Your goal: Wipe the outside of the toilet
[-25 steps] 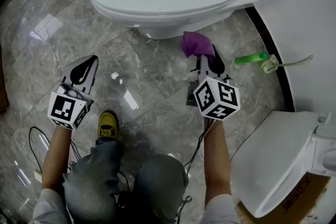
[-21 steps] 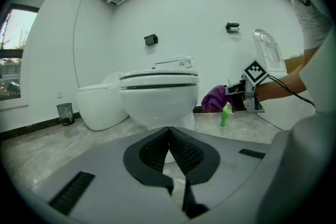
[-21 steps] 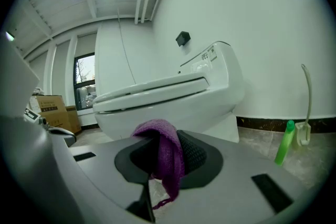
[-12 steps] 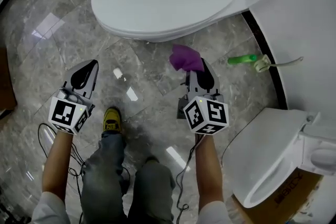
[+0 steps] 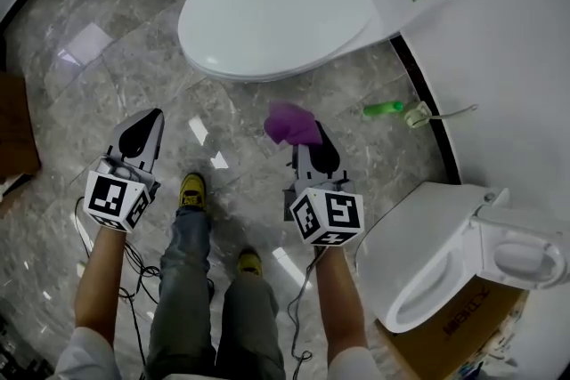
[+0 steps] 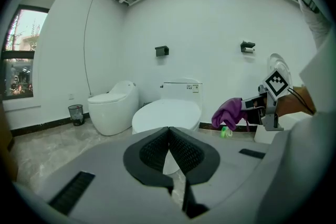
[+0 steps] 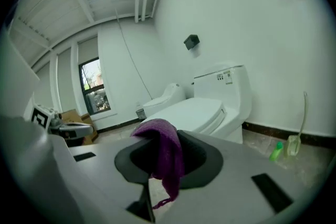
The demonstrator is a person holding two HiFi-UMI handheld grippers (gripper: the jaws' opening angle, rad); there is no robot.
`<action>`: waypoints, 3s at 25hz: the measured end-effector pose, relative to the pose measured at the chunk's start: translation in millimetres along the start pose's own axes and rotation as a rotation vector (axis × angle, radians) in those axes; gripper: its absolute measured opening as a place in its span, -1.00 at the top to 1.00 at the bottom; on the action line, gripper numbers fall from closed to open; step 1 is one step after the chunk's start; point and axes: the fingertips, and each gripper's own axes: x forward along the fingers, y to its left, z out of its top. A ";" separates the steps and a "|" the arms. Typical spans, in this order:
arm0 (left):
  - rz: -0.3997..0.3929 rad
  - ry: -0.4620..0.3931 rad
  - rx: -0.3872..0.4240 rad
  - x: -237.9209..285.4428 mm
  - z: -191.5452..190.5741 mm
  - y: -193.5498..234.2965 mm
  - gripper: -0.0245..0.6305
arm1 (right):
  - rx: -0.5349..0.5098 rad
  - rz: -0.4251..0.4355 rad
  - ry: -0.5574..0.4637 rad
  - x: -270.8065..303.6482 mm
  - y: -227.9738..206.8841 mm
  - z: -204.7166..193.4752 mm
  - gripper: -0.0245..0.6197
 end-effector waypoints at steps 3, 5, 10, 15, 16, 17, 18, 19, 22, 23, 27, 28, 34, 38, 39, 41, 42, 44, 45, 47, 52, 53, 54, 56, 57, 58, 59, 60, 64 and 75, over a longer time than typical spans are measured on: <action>-0.003 0.014 0.009 -22.2 30.7 -6.8 0.88 | -0.040 -0.016 0.015 -25.2 13.6 30.4 0.65; -0.008 0.026 0.020 -36.3 54.6 -12.6 0.88 | -0.023 -0.010 0.025 -41.9 21.0 52.0 0.65; 0.001 -0.001 0.040 -71.4 131.4 -22.4 0.88 | 0.004 -0.012 0.049 -85.5 41.4 103.4 0.65; 0.006 -0.047 0.054 -104.4 210.8 -34.8 0.88 | 0.033 -0.009 0.071 -126.8 62.5 160.5 0.65; 0.006 -0.063 0.051 -110.4 226.9 -36.5 0.88 | 0.042 -0.004 0.065 -133.7 66.6 173.1 0.65; 0.007 -0.079 0.044 -116.3 242.2 -37.4 0.88 | 0.039 -0.005 0.059 -140.1 70.2 185.6 0.65; 0.011 -0.094 0.036 -122.4 256.0 -37.5 0.88 | 0.033 -0.009 0.053 -146.3 73.3 197.9 0.65; 0.018 -0.105 0.031 -128.7 268.5 -37.4 0.88 | 0.031 -0.013 0.046 -152.7 76.2 209.7 0.65; 0.034 -0.125 0.030 -149.5 302.1 -39.3 0.88 | 0.049 -0.015 0.015 -173.5 87.0 244.5 0.65; 0.037 -0.130 0.032 -157.0 313.0 -40.9 0.88 | 0.046 -0.017 0.002 -181.0 90.9 256.2 0.65; 0.028 -0.141 0.030 -182.2 352.0 -51.6 0.88 | 0.053 -0.021 -0.044 -212.2 102.1 299.6 0.65; 0.024 -0.143 0.032 -187.4 360.2 -54.0 0.88 | 0.040 -0.025 -0.051 -219.3 105.1 309.2 0.65; 0.007 -0.172 0.043 -213.1 405.3 -67.4 0.88 | 0.006 -0.050 -0.071 -257.2 124.0 350.4 0.65; -0.002 -0.203 0.032 -216.5 439.0 -76.5 0.88 | 0.032 -0.058 -0.093 -275.0 126.7 373.1 0.65; -0.005 -0.209 0.029 -218.7 446.1 -77.8 0.88 | 0.037 -0.059 -0.098 -279.9 129.1 377.6 0.65; -0.014 -0.220 0.035 -224.8 459.7 -80.8 0.88 | 0.051 -0.066 -0.110 -289.3 132.7 387.0 0.65; -0.018 -0.227 0.038 -228.4 466.6 -82.8 0.88 | 0.058 -0.070 -0.117 -293.8 133.6 392.4 0.65; -0.025 -0.240 0.037 -236.8 478.2 -87.2 0.88 | 0.054 -0.076 -0.134 -302.8 135.1 404.1 0.65; -0.027 -0.243 0.037 -241.7 482.2 -89.0 0.88 | 0.048 -0.078 -0.140 -307.6 136.5 409.4 0.65; -0.025 -0.245 0.040 -252.9 487.5 -91.6 0.88 | 0.041 -0.080 -0.153 -318.5 139.8 417.7 0.65; -0.021 -0.272 0.050 -279.7 504.5 -106.8 0.88 | 0.059 -0.083 -0.187 -349.5 141.1 426.6 0.65; -0.020 -0.276 0.059 -285.5 506.4 -111.0 0.88 | 0.061 -0.083 -0.193 -356.4 141.7 426.2 0.65; -0.015 -0.278 0.069 -291.4 507.2 -114.8 0.88 | 0.062 -0.083 -0.198 -363.2 142.3 425.2 0.65; -0.002 -0.285 0.079 -302.7 507.1 -122.0 0.88 | 0.054 -0.080 -0.204 -376.6 142.8 422.6 0.65; 0.005 -0.289 0.078 -308.4 507.2 -126.1 0.88 | 0.044 -0.079 -0.205 -383.7 142.7 421.6 0.65; 0.011 -0.291 0.078 -314.4 507.1 -130.5 0.88 | 0.031 -0.079 -0.205 -391.0 142.8 420.8 0.65; 0.015 -0.291 0.079 -320.6 506.5 -135.2 0.88 | 0.018 -0.078 -0.206 -398.6 143.4 419.8 0.65; 0.017 -0.289 0.081 -326.9 505.3 -140.2 0.88 | 0.011 -0.074 -0.206 -406.2 144.2 418.4 0.65; 0.039 -0.300 0.081 -353.9 497.6 -160.1 0.88 | 0.034 -0.049 -0.217 -434.0 144.0 410.1 0.65; 0.069 -0.309 0.083 -394.7 477.4 -185.3 0.88 | 0.005 -0.036 -0.241 -474.8 149.0 396.2 0.65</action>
